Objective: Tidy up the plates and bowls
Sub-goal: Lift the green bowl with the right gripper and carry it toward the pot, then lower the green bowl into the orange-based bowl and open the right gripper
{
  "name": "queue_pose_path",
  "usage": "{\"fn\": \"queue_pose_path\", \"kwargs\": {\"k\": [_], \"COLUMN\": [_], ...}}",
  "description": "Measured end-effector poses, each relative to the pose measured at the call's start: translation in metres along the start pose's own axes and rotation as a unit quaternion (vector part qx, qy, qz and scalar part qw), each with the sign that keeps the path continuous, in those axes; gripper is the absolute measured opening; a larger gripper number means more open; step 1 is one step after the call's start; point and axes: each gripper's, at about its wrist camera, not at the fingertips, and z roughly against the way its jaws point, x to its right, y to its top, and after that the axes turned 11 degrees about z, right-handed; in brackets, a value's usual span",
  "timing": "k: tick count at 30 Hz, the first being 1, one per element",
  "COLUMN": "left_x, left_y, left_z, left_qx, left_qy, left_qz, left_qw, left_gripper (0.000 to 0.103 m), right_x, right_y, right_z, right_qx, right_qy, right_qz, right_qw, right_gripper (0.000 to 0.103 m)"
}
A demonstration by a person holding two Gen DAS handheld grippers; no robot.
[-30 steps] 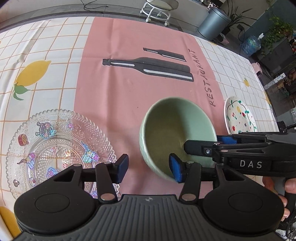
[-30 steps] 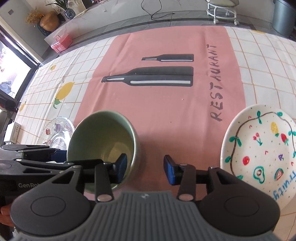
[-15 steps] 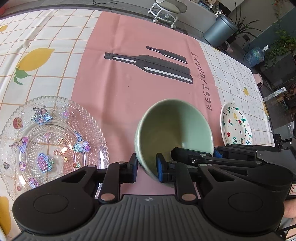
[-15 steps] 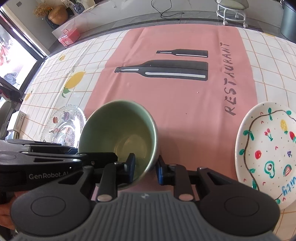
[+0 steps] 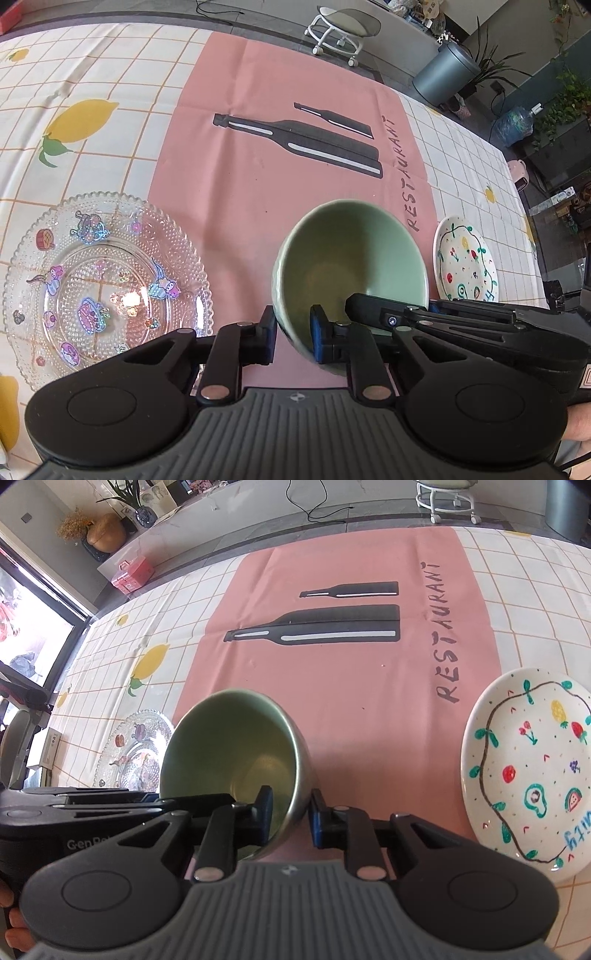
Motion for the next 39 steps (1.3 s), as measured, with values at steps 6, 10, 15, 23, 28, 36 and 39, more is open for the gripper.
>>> {"fn": "queue_pose_path", "kwargs": {"k": [6, 10, 15, 23, 28, 36, 39], "left_x": [0.005, 0.012, 0.019, 0.023, 0.032, 0.047, 0.049], "left_y": [-0.003, -0.007, -0.012, -0.023, -0.033, -0.057, -0.070], "left_z": [0.016, 0.030, 0.045, 0.069, 0.092, 0.126, 0.137], "left_qx": [0.019, 0.033, 0.050, 0.049, 0.056, 0.059, 0.056], "left_qy": [0.007, 0.008, 0.022, 0.032, 0.035, 0.045, 0.042], "left_qz": [-0.002, -0.010, -0.014, 0.005, 0.003, -0.001, -0.004], "left_qw": [0.9998, 0.9994, 0.9984, 0.9983, 0.9978, 0.9973, 0.9976], "left_gripper": [0.020, 0.020, 0.020, 0.020, 0.020, 0.020, 0.020], "right_x": [-0.006, -0.010, -0.016, -0.029, -0.036, -0.063, -0.068], "right_y": [0.000, -0.002, -0.004, -0.006, -0.008, -0.024, -0.035], "right_z": [0.011, 0.025, 0.039, 0.061, 0.082, 0.123, 0.138], "right_qx": [0.014, 0.028, 0.043, 0.056, 0.057, 0.063, 0.067], "right_qy": [0.005, 0.010, 0.016, 0.028, 0.041, 0.021, 0.024], "right_qz": [-0.006, -0.011, -0.022, -0.031, -0.032, 0.005, 0.011], "right_qw": [1.000, 1.000, 0.999, 0.998, 0.997, 0.998, 0.997], "right_gripper": [0.019, 0.019, 0.019, 0.019, 0.019, 0.019, 0.020]}}
